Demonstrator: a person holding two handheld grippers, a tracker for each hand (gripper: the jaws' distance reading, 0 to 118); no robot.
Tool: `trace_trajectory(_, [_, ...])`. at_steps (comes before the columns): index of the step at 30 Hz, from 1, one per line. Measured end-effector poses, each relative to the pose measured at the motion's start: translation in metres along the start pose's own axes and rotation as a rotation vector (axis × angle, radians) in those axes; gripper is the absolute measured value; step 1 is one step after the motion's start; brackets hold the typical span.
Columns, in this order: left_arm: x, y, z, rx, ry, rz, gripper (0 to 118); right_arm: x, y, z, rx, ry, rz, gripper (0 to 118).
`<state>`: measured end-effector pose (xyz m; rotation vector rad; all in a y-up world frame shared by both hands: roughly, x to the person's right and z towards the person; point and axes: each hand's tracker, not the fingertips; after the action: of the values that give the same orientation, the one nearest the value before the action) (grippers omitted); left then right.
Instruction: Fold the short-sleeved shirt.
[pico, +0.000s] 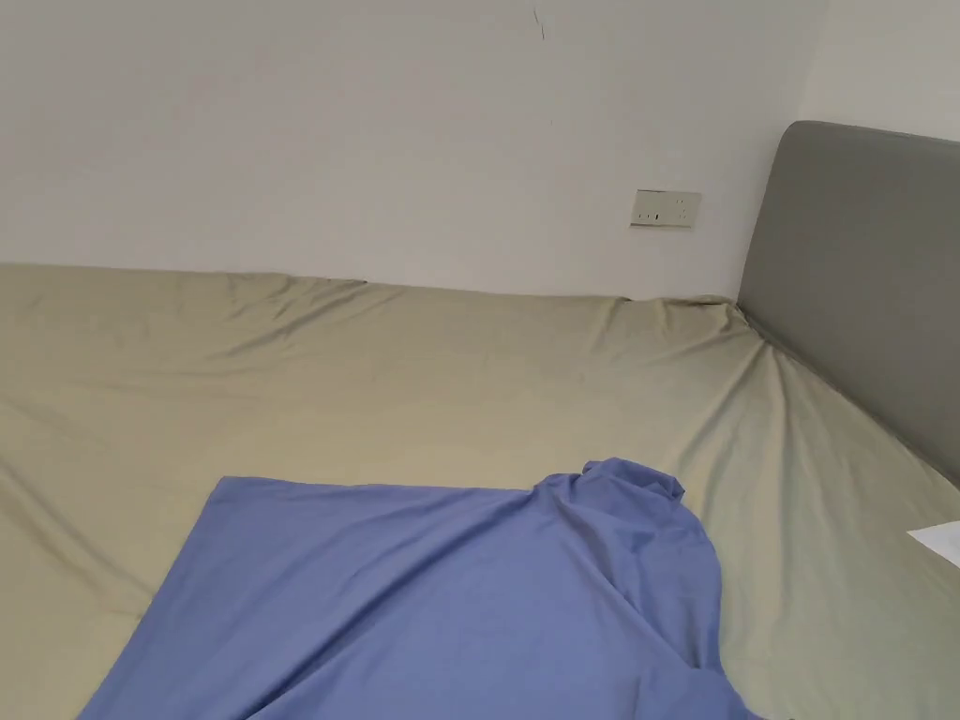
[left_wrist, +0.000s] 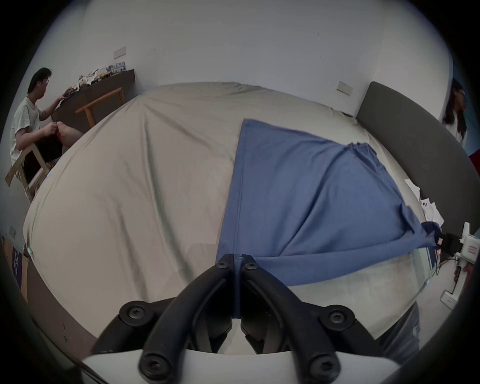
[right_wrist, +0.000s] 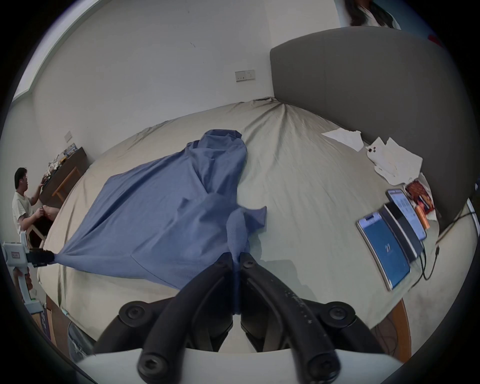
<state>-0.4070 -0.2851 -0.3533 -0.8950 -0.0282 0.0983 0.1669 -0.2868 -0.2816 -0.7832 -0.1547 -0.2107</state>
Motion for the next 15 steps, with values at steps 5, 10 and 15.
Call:
trace_trajectory(5, [0.0, -0.04, -0.004, -0.055, 0.019, -0.003, 3, 0.003, -0.031, 0.008, -0.032, -0.036, -0.016, 6])
trace_trajectory(10, [-0.01, -0.063, -0.008, -0.093, 0.027, 0.015, 3, 0.013, -0.057, 0.006, -0.073, -0.069, -0.007, 6])
trace_trajectory(15, [-0.008, -0.071, -0.021, -0.104, 0.058, 0.004, 3, 0.006, -0.072, -0.006, -0.106, -0.096, 0.02, 6])
